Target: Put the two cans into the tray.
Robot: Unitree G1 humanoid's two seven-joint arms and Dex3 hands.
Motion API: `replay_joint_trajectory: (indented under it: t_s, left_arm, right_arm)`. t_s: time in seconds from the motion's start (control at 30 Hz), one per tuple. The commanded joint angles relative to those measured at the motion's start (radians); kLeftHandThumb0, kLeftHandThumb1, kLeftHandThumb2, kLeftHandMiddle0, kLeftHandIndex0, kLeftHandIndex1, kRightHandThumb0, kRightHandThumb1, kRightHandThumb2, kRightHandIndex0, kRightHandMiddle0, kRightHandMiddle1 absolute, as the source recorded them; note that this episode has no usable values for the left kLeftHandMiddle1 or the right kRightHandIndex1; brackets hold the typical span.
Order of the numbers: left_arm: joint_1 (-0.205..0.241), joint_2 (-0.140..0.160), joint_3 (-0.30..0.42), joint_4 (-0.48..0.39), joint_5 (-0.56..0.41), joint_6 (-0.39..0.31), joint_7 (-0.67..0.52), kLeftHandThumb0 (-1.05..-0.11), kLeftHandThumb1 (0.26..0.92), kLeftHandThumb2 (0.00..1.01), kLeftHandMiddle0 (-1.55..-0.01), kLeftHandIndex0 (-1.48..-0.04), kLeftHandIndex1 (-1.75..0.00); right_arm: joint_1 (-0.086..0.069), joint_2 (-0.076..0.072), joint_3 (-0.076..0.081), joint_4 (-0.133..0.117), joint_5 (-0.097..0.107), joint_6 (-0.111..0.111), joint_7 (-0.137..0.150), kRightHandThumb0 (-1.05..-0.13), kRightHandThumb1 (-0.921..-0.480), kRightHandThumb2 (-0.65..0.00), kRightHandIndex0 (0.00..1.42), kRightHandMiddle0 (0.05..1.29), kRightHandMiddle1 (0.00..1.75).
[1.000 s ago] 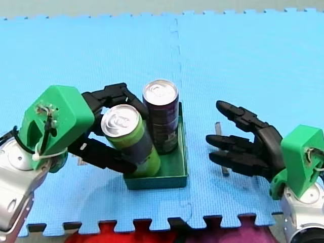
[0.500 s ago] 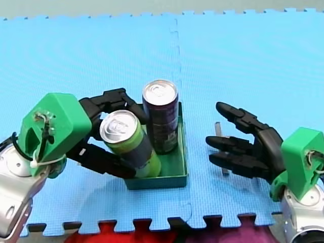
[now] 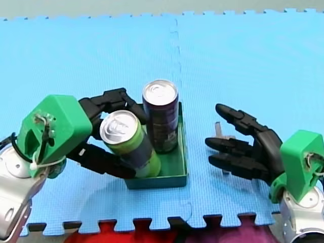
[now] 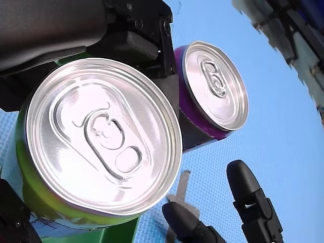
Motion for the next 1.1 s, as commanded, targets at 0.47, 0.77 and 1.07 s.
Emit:
replay_joint_trajectory:
  t_s: [0.47,0.77,1.07]
  left_arm:
    - [-0.044,0.032,-0.061,0.030,0.126,-0.016,0.014,-0.256,0.837,0.01,-0.95,-0.59,-1.75]
    - [-0.053,0.040,-0.067,0.019,0.143,-0.005,-0.006,-0.261,0.843,0.01,-0.95,-0.59,-1.75]
    - [-0.052,0.040,-0.066,0.014,0.145,-0.004,-0.010,-0.264,0.845,0.01,-0.96,-0.60,-1.75]
  right_arm:
    - [0.006,0.005,0.001,-0.007,0.006,0.002,-0.005,-0.700,-0.741,0.000,0.84,0.47,0.00]
    - [0.008,0.011,-0.003,-0.003,0.012,0.002,0.001,-0.692,-0.736,0.000,0.84,0.47,0.00]
    - [0.008,0.014,-0.008,0.000,0.027,0.004,0.011,-0.688,-0.736,0.000,0.84,0.47,0.00]
